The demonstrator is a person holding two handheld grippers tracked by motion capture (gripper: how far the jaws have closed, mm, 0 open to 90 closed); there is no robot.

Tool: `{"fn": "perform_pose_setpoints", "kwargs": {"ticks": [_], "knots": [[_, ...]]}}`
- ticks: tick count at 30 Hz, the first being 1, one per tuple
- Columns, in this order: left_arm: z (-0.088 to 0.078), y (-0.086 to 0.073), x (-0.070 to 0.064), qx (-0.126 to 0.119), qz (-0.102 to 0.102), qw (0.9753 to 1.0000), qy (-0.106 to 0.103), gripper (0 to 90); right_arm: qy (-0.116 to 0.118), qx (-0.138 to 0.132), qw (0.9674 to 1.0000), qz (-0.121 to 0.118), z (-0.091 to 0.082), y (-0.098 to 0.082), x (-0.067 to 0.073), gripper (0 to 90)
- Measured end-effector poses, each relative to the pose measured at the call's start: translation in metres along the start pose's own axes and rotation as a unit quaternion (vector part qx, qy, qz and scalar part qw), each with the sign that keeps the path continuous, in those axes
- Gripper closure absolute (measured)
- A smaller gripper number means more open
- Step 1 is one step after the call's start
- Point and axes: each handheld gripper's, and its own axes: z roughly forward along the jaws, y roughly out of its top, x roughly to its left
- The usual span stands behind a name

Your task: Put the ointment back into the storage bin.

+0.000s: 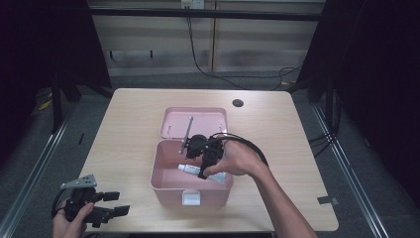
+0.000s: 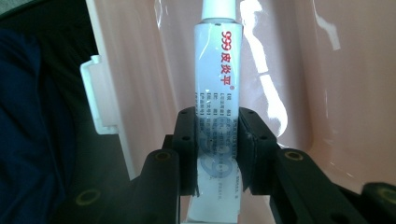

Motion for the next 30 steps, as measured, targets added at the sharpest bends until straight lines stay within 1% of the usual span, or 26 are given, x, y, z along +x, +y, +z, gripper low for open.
{"fn": "perform_pose_setpoints", "kwargs": {"ticks": [2,3,5,8,9,10,13,16,22,23,26,28,29,30], "knots": [[0.000,0.000,0.000,0.000,-0.001,1.0000,0.001,21.5,0.003,-0.002,1.0000,-0.004,0.004,0.000,-0.001,71.0],[0.001,0.000,0.000,0.001,-0.001,1.0000,0.001,21.5,0.004,0.002,1.0000,-0.004,0.006,0.000,-0.001,71.1],[0.001,0.000,0.000,0.000,-0.001,1.0000,0.001,21.5,0.005,0.001,1.0000,-0.003,0.008,0.001,-0.001,71.1],[0.000,0.000,0.000,0.000,-0.001,1.0000,0.000,21.5,0.009,0.003,0.9999,-0.010,0.013,0.003,0.000,71.1],[0.000,0.000,0.000,-0.001,-0.002,1.0000,-0.001,21.5,0.004,0.003,0.9997,-0.023,0.017,0.004,0.001,71.1],[0.000,0.000,0.000,-0.001,-0.003,1.0000,-0.001,21.5,0.008,0.007,0.9996,-0.027,0.018,0.004,0.002,71.1],[0.000,0.000,0.000,-0.001,-0.002,1.0000,-0.001,21.5,0.010,0.009,0.9993,-0.035,0.020,0.005,0.003,71.1],[0.000,0.000,0.000,-0.002,-0.002,1.0000,0.000,21.5,0.021,0.013,0.9985,-0.049,0.027,0.005,0.005,71.1],[0.000,0.000,0.000,-0.002,-0.002,1.0000,0.001,21.5,0.031,0.024,0.9977,-0.055,0.035,0.007,0.005,71.1],[0.000,0.000,0.000,-0.002,-0.002,1.0000,0.001,21.5,0.030,0.027,0.9979,-0.051,0.035,0.007,0.005,71.0],[0.000,-0.001,0.000,-0.002,-0.002,1.0000,0.000,21.5,0.030,0.025,0.9979,-0.052,0.039,0.007,0.003,71.0],[0.000,-0.001,0.000,-0.002,-0.002,1.0000,0.000,21.5,0.033,0.027,0.9979,-0.050,0.041,0.007,0.002,71.1],[0.000,-0.001,0.000,-0.002,-0.001,1.0000,0.000,21.5,0.038,0.030,0.9976,-0.050,0.043,0.007,0.001,71.0],[0.000,0.000,0.000,-0.002,-0.002,1.0000,0.001,21.5,0.038,0.027,0.9975,-0.052,0.044,0.007,0.000,71.0]]}}
